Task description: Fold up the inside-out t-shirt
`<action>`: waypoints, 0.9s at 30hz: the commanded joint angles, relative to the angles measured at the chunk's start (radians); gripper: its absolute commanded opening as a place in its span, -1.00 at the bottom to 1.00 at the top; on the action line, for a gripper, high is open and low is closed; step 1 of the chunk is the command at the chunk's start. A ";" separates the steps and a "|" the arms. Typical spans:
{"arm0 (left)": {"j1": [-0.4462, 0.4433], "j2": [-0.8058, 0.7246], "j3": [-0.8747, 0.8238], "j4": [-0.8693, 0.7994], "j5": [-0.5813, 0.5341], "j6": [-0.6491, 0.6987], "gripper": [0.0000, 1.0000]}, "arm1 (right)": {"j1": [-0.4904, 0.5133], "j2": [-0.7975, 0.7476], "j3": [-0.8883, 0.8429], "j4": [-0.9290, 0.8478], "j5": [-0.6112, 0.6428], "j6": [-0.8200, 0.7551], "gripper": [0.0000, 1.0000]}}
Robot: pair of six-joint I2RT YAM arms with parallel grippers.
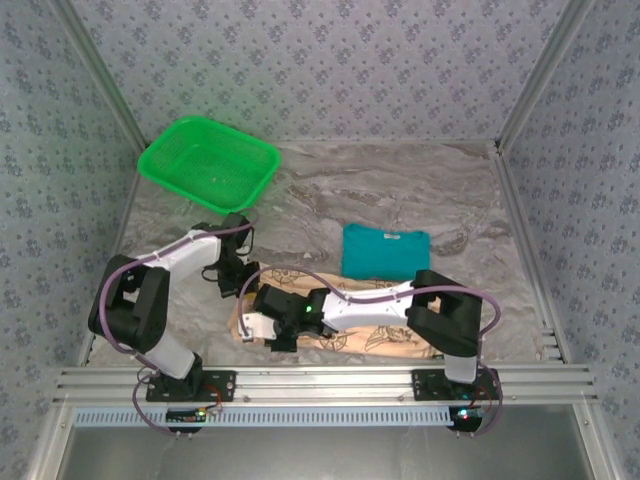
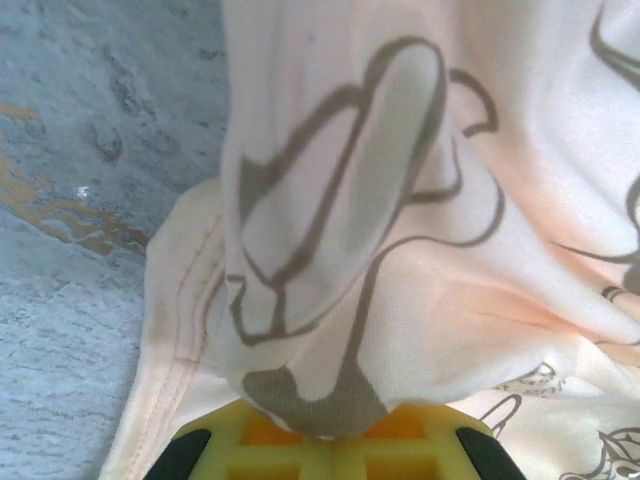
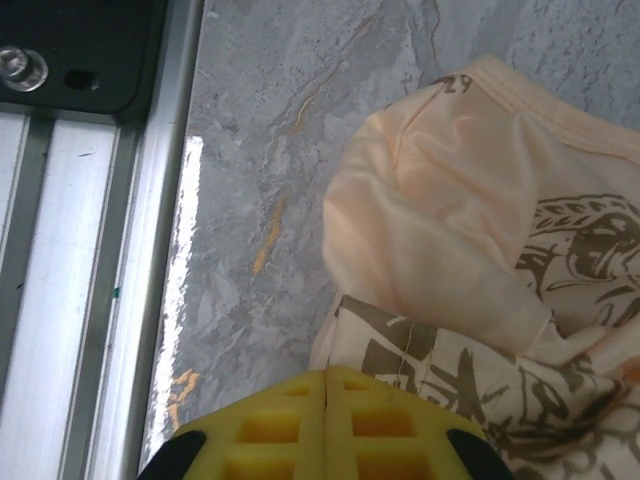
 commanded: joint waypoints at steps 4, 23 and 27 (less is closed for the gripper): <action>0.019 -0.029 0.056 -0.112 -0.052 0.040 -0.92 | 0.008 -0.172 -0.043 0.019 -0.032 0.013 -1.00; 0.083 -0.071 0.145 -0.228 -0.051 0.097 -0.03 | -0.129 -0.259 -0.109 0.113 -0.191 0.236 -0.12; 0.055 -0.105 0.181 -0.254 0.023 0.071 -0.08 | -0.265 -0.385 -0.190 0.099 -0.099 0.379 -0.05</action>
